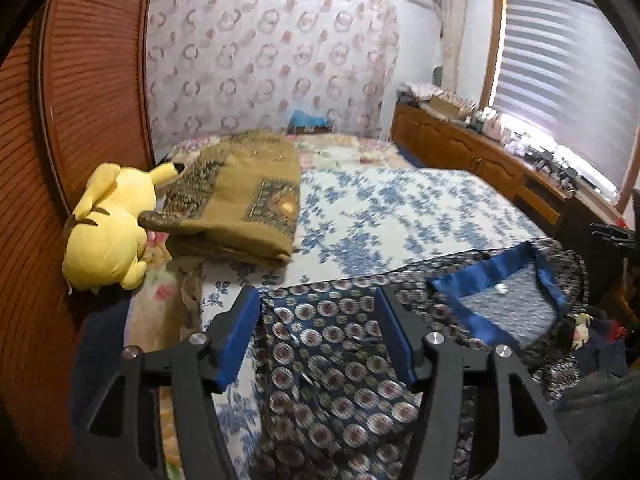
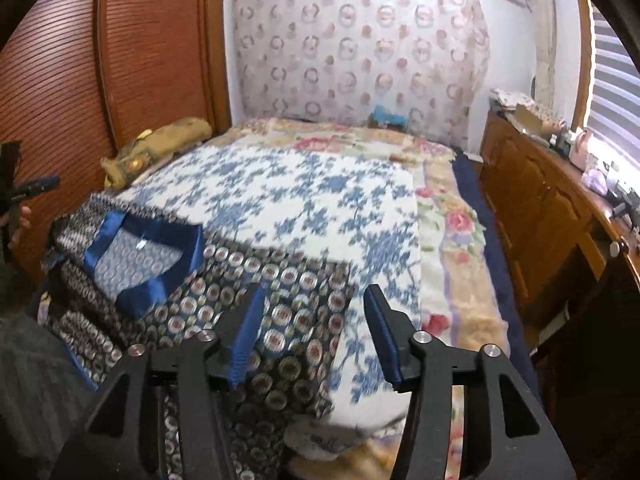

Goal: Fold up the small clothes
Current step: 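Lift the shirt with both grippers and fold it over toward the collar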

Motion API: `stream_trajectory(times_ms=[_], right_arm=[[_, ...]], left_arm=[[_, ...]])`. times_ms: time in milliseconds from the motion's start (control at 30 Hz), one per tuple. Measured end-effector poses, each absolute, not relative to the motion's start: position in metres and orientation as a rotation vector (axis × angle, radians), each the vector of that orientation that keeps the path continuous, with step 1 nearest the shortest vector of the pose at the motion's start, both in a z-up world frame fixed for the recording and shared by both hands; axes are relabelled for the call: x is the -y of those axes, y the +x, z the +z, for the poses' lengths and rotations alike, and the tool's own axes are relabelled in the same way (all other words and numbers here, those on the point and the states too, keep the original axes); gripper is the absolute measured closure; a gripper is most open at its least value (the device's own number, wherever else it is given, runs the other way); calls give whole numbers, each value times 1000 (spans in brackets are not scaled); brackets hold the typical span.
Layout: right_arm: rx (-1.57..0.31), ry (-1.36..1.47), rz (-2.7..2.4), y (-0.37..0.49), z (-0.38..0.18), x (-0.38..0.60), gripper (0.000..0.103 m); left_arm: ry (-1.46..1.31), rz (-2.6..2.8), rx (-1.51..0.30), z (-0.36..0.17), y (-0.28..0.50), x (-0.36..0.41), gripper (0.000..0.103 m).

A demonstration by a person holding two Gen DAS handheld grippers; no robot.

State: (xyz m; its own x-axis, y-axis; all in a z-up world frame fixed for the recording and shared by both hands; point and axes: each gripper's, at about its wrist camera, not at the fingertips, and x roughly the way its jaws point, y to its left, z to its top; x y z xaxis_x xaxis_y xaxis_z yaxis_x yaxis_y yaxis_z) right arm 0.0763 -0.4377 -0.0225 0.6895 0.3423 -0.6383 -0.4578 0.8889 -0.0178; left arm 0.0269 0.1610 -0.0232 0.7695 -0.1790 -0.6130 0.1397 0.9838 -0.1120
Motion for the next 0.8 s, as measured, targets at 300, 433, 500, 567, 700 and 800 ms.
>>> stream_trajectory(times_ms=[300,433,500,567,700,800], right_arm=[[-768,-173,449,137,-55,418,48],[-823,-171,450,156,-74,418,48],[-849,-166,453,162,-83,419,48],[-868,-159,453,165,-91,419,48],[-904,-147,456,167,-101,421,47],[-915,-153,452,166,-107,420,47]], left_arm=[[-79,-126,-781,-60,78,-171,44],[-68,-126,-829,-72,88,-173,44],[-66,-124,-857,-79,91,-173,44],[-64,-120,-880,-84,94,-172,44],[-63,-113,-905,-90,96,-173,44],[-69,-114,-915,-94,97,-173,44]])
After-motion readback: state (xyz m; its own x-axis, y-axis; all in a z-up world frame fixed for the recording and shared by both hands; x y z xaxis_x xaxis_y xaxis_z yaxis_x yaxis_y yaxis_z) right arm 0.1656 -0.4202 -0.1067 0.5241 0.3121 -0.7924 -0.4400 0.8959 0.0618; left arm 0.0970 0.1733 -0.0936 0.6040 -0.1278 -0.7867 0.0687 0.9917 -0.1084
